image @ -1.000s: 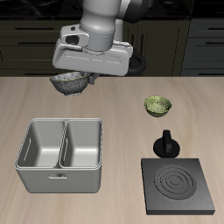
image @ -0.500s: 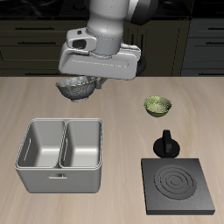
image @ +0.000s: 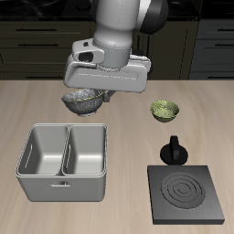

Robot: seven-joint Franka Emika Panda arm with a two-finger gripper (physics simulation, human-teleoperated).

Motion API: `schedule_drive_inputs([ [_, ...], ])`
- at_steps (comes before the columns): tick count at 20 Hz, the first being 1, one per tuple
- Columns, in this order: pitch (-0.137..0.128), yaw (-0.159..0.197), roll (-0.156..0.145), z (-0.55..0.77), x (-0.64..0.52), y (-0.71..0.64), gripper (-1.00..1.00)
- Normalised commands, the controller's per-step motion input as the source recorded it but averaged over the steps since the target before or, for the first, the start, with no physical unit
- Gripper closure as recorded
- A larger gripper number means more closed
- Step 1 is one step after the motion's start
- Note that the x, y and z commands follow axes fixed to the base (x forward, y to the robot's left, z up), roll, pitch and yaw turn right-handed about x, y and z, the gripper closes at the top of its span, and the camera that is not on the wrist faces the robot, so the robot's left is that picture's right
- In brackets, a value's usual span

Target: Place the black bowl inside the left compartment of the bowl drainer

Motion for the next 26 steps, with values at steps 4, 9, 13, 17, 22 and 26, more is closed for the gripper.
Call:
schedule_drive_inputs([
  [4, 0.028, -0.006, 0.018, -0.23, 0.04, 0.06, 1.0],
  [9, 0.029, 0.002, 0.051, -0.35, -0.06, 0.09, 1.0],
  [13, 0.016, -0.011, 0.024, -0.26, -0.1, 0.0, 1.0],
  [17, 0.031, -0.014, 0.008, -0.3, -0.1, -0.09, 1.0],
  [22, 0.008, -0.006, 0.025, -0.17, -0.13, 0.02, 1.0],
  [26, 0.009, -0.014, 0.018, -0.12, -0.1, 0.07, 1.0],
])
